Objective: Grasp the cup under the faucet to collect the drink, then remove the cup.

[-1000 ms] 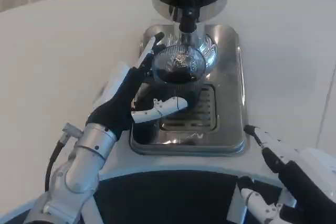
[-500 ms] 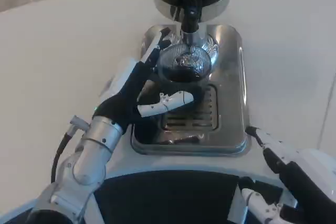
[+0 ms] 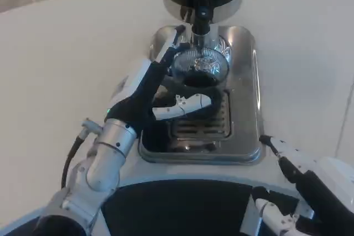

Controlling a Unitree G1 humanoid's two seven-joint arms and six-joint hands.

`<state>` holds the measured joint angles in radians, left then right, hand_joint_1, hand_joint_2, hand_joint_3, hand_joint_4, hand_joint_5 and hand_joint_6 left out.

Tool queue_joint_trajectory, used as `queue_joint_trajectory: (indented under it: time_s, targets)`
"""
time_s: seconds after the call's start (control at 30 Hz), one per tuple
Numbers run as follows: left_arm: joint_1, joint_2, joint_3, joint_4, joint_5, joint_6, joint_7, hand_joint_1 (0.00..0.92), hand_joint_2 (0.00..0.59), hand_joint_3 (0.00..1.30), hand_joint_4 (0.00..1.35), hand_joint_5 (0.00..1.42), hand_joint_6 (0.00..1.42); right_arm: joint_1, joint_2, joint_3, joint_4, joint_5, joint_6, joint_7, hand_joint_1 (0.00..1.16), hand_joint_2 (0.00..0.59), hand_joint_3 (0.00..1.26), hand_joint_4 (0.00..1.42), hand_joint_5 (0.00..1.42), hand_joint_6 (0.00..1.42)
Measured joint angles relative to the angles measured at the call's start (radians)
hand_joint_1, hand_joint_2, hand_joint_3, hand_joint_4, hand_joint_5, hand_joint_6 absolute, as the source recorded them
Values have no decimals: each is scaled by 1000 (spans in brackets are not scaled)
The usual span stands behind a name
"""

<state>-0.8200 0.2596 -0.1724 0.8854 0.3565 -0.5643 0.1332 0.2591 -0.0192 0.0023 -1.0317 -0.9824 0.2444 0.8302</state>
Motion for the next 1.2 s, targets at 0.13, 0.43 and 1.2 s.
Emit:
queue_joint_trajectory:
  time_s: [0.13,0.43,1.2]
  targets:
    - [0,-10,-6,0,7,0,15,474,91,52,221,571,785,0,0,7,0,-10,9,-2,346,512,40,0,0,0]
    - [2,-20,-8,0,29,6,75,470,104,298,379,708,987,3,-5,8,0,-12,19,-9,388,517,54,0,0,0]
    - [35,-55,8,6,42,-19,205,542,112,876,951,1206,1411,-16,-37,23,1,-16,63,-23,437,505,76,0,0,31]
